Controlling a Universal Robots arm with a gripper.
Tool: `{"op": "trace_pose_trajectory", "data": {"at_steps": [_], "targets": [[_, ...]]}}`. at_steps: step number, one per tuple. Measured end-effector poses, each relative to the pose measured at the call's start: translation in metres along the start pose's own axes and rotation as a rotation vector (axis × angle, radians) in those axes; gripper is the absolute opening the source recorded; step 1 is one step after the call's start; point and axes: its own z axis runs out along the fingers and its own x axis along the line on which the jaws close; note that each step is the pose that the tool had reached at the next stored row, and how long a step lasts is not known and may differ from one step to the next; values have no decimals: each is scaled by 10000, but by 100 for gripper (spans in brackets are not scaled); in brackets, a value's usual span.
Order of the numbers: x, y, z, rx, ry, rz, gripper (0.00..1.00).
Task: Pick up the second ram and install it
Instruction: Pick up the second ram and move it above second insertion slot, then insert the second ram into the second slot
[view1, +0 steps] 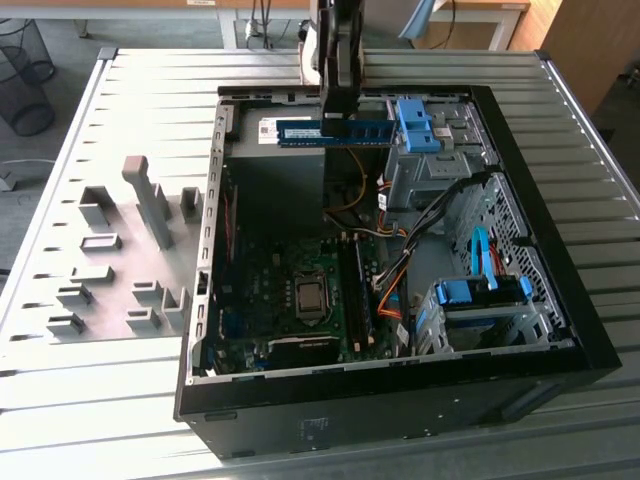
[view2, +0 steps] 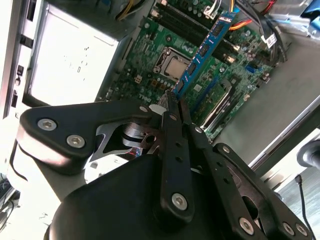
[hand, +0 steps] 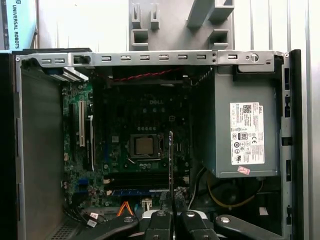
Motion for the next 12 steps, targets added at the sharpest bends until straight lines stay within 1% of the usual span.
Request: {"op": "trace_pose_trajectory", "data": {"at_steps": [4, 12], "targets": [[-3, -76, 0, 0, 0, -1, 13], [-3, -82, 0, 0, 0, 0, 13]]}}
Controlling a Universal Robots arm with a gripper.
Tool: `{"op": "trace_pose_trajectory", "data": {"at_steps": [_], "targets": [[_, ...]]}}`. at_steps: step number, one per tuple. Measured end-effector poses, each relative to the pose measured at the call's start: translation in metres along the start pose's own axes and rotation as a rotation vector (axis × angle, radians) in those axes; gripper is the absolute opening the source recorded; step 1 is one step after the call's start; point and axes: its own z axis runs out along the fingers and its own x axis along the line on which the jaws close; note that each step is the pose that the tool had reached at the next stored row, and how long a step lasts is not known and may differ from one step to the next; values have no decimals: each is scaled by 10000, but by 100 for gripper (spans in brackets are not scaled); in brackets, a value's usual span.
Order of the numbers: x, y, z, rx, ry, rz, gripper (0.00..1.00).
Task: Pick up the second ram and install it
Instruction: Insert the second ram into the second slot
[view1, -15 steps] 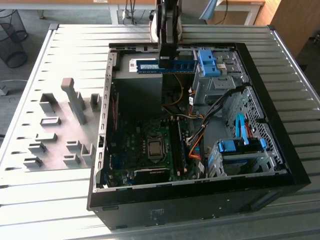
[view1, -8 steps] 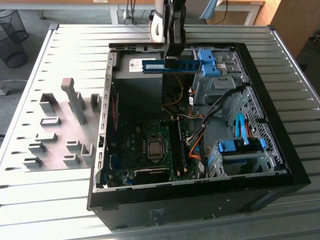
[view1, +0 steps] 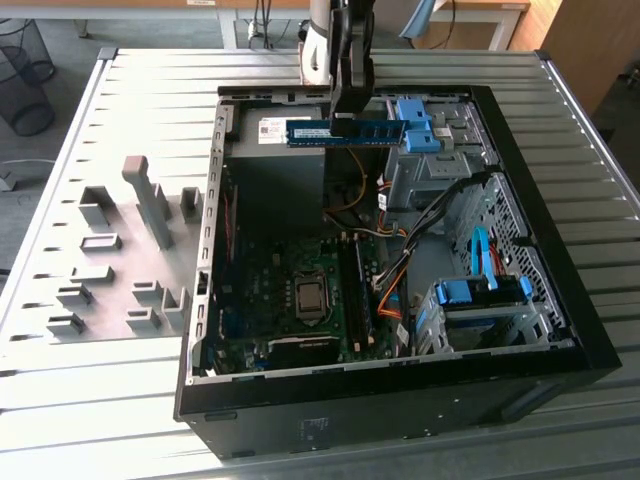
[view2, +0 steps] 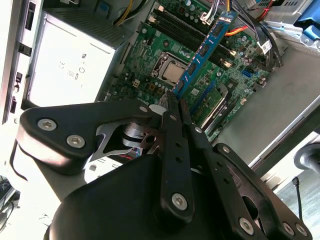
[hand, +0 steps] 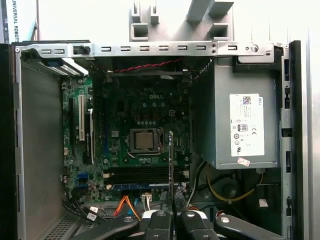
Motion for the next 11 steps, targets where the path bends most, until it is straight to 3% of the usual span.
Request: {"op": "trace_pose_trajectory", "data": {"at_steps": [11], "targets": [[0, -1, 2, 5, 8, 146, 13]]}}
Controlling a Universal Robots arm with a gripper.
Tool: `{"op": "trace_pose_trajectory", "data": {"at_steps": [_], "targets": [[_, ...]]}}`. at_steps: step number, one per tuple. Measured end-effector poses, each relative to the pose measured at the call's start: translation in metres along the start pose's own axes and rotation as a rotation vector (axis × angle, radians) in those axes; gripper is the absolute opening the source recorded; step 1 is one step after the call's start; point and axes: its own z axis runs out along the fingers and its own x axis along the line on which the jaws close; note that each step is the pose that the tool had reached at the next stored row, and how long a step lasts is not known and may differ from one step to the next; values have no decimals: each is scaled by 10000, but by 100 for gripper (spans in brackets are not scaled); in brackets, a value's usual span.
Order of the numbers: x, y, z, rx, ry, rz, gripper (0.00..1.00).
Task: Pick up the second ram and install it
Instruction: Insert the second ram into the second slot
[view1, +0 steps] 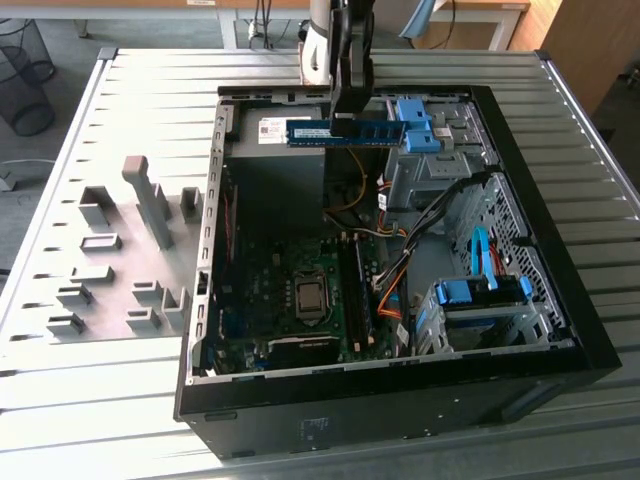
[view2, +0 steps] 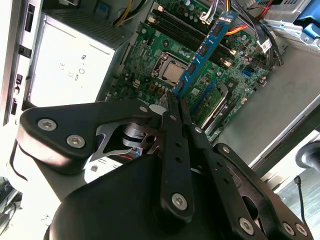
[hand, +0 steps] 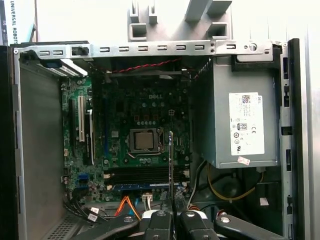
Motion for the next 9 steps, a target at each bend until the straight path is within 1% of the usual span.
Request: {"op": "trace_pose_trajectory", "data": {"at_steps": [9], "targets": [[0, 0, 9, 12, -1, 360, 13]]}}
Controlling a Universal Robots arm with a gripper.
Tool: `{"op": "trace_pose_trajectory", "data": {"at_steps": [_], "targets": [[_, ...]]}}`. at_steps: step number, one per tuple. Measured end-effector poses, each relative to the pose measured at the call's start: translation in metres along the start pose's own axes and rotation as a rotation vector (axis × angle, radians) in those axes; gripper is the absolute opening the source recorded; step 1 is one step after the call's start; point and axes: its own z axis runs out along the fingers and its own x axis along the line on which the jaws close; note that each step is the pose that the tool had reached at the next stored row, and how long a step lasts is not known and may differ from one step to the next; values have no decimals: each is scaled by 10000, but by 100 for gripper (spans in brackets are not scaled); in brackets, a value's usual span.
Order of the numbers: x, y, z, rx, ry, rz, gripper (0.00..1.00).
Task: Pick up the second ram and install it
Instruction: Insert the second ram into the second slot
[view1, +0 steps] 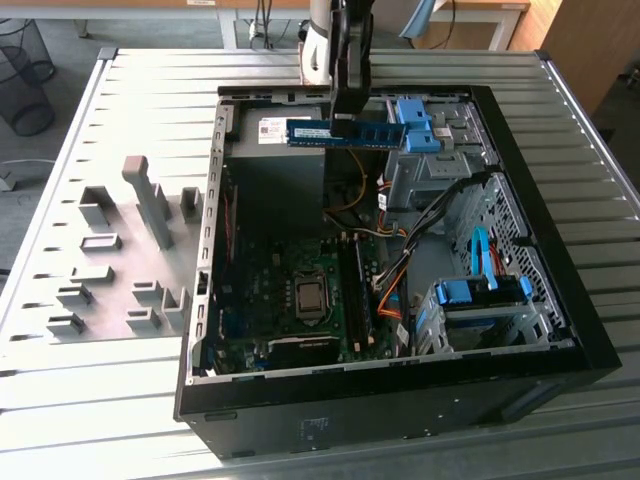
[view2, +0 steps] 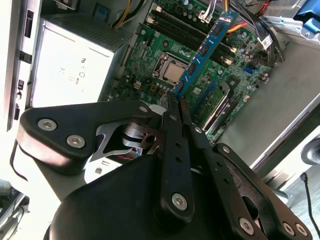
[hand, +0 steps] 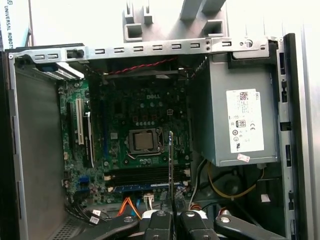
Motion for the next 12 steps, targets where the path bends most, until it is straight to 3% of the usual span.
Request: {"op": "trace_pose_trajectory", "data": {"at_steps": [12], "targets": [[1, 0, 11, 13, -1, 382, 13]]}}
